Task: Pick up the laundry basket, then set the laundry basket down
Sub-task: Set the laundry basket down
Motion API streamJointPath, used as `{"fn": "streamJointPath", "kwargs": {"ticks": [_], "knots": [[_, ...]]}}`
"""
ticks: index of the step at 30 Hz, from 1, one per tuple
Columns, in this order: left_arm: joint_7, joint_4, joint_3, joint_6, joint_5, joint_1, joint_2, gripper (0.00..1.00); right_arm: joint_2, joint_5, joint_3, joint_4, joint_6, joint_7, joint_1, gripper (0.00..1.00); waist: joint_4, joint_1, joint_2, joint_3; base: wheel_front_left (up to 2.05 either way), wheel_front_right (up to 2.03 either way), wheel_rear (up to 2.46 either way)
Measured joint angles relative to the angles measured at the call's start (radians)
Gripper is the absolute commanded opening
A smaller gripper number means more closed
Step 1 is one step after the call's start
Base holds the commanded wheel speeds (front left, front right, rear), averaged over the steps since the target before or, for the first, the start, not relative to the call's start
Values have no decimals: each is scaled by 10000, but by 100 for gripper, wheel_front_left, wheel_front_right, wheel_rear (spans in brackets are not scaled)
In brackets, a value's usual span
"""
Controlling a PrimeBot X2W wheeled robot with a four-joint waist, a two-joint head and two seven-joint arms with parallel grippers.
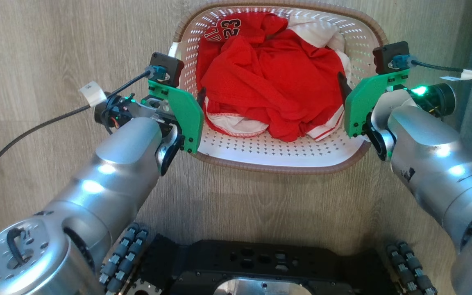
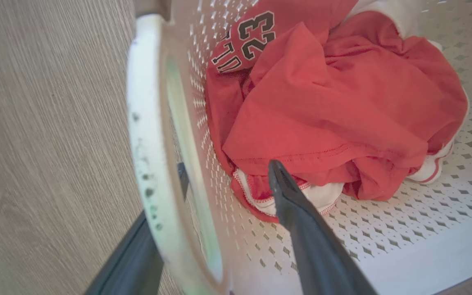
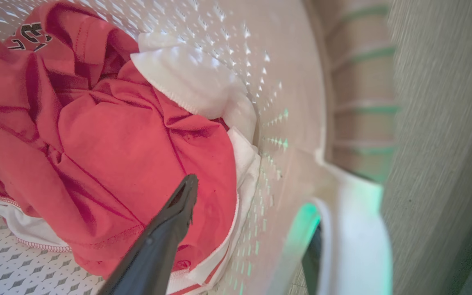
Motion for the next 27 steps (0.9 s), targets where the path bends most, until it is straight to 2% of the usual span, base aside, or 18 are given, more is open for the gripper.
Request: {"fn": "streamJointPath", "kwargs": {"ticks": [16,27], "knots": [[-115,-192,-19,257,-121,9,-8,100,-92,-98,17,98,0,-44,-299,100,116,0,0,-130,0,0,0],[-113,-23,-31,255,-408,774,-8,100,-82,127,-19,286,0,290,710,100,82,0,0,-1406,0,0,0]]}}
